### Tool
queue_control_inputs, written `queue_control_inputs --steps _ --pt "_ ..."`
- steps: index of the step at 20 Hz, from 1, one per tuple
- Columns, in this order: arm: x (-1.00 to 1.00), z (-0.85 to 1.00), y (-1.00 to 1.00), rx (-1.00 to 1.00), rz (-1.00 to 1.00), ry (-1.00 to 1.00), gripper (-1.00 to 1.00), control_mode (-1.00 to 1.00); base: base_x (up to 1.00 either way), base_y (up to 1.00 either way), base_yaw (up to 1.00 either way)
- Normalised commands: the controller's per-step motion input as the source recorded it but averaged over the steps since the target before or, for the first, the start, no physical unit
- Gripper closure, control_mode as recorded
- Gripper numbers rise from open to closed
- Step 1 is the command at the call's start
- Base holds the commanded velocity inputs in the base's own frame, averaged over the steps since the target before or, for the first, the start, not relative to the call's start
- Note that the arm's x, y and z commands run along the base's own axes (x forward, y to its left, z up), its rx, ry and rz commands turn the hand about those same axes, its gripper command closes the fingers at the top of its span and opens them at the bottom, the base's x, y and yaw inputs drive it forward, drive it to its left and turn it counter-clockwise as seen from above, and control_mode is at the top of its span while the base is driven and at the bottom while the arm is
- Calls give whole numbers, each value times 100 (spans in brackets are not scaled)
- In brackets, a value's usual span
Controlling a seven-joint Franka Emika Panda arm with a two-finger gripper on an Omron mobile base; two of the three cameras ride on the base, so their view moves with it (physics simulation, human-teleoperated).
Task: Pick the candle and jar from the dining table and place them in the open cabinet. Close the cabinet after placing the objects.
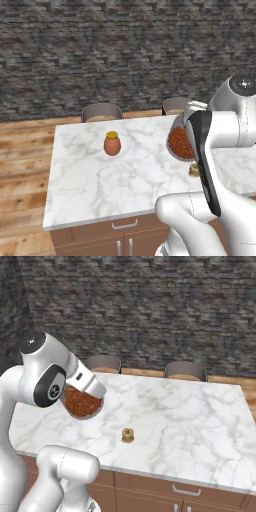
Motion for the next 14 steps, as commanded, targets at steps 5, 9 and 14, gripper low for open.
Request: queue_control_inputs --steps 5,9,14 --pt "-15 3 0 0 -2 -1 100 -100 0 0 0" --pt "-6 12 0 0 -7 4 100 -100 0 0 0" --pt "-1 11 0 0 -6 26 100 -100 0 0 0"
